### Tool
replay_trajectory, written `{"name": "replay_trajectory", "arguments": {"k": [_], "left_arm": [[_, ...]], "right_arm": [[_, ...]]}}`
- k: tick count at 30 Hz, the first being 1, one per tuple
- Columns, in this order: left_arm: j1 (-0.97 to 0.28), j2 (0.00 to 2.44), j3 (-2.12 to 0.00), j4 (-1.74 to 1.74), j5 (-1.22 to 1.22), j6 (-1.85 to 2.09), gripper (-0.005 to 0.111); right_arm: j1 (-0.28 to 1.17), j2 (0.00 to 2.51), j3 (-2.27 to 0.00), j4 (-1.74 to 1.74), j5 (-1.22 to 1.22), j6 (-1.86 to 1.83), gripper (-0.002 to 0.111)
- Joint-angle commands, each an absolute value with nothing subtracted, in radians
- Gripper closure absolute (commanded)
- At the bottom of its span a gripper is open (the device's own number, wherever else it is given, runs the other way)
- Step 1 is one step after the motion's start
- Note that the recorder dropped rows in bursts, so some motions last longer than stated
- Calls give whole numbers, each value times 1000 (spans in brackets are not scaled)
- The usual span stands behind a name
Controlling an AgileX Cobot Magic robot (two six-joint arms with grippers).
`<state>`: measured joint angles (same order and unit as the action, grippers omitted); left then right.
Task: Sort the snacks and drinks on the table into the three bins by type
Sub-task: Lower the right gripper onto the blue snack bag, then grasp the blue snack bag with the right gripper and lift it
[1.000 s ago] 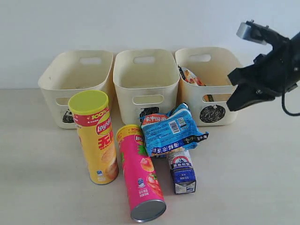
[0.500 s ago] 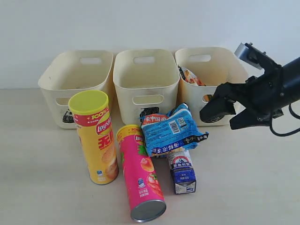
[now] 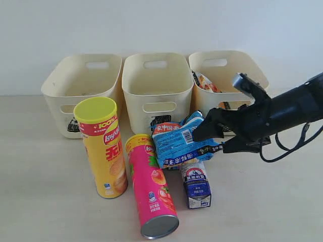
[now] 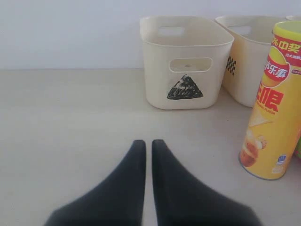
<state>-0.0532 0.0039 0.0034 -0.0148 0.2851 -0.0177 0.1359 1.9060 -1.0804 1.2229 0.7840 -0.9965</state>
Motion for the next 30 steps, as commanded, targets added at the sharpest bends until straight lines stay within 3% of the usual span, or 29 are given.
{"name": "replay_trajectory", "arguments": {"k": [1, 8, 12, 15, 19, 30], "left_arm": [[-51, 0, 0, -19, 279, -25, 103], [-51, 0, 0, -19, 279, -25, 103], [-51, 0, 0, -19, 277, -25, 103], [-51, 0, 0, -19, 277, -25, 103], [-51, 0, 0, -19, 277, -25, 103], [-51, 0, 0, -19, 277, -25, 103]], "right_arm": [[181, 1937, -1111, 1251, 751, -1027, 19], [240, 1979, -1141, 1274, 746, -1034, 19], [242, 1979, -1141, 1273, 742, -1045, 32], [242, 1979, -1141, 1273, 732, -1045, 55], [242, 1979, -1141, 1273, 711, -1051, 109], [201, 1939, -1141, 1258, 729, -1076, 107]]}}
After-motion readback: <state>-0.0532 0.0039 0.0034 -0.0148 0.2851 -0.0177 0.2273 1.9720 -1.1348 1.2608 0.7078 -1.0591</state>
